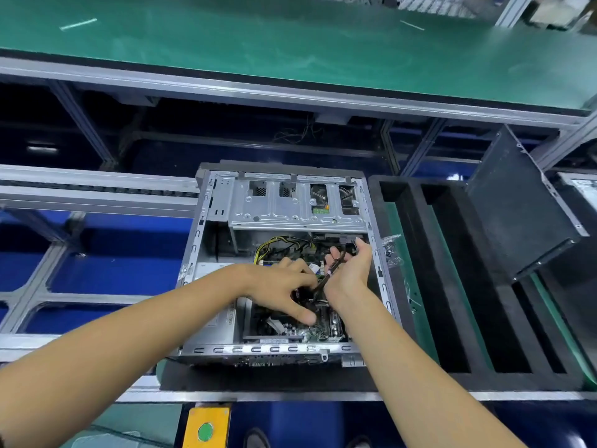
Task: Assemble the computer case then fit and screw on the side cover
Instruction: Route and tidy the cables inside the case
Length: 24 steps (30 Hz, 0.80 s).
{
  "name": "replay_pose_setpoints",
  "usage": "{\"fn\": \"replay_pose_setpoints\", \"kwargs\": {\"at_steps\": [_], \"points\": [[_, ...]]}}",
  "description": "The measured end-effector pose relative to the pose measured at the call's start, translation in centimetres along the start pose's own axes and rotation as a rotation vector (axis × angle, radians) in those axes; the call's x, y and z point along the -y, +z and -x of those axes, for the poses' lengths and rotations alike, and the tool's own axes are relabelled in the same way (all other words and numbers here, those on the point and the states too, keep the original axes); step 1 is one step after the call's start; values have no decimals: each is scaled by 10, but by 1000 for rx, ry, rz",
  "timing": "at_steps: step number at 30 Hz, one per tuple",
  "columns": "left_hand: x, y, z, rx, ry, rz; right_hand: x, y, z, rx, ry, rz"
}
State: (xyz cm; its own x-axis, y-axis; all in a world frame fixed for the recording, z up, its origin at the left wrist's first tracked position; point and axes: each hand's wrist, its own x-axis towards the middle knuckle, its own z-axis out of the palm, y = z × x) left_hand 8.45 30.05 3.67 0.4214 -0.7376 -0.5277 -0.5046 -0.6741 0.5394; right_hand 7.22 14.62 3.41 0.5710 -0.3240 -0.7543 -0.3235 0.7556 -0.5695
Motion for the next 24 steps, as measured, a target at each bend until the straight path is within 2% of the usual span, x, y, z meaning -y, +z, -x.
{"fn": "replay_pose_setpoints", "kwargs": {"at_steps": [3,5,7,10,15,20,22,24], "points": [[4,2,-3,-142,58,-168,-1,4,2,4,23,-71],[8,-10,2,-133,85,-133,-1,6,5,11,23,-38],[12,-25,12,-102,71,-36,1,8,7,-4,11,85],[18,-47,22,-176,55,41,2,6,10,-15,12,337],[33,-67,31,-317,19,154,-6,-6,14,123,0,642],[38,-68,35,-317,14,146,-13,-6,21,357,-75,912],[39,-70,36,-304,-14,107,-15,-3,25,377,-65,866],[39,-72,37,-324,-39,72,-16,1,27,410,-29,694]]}}
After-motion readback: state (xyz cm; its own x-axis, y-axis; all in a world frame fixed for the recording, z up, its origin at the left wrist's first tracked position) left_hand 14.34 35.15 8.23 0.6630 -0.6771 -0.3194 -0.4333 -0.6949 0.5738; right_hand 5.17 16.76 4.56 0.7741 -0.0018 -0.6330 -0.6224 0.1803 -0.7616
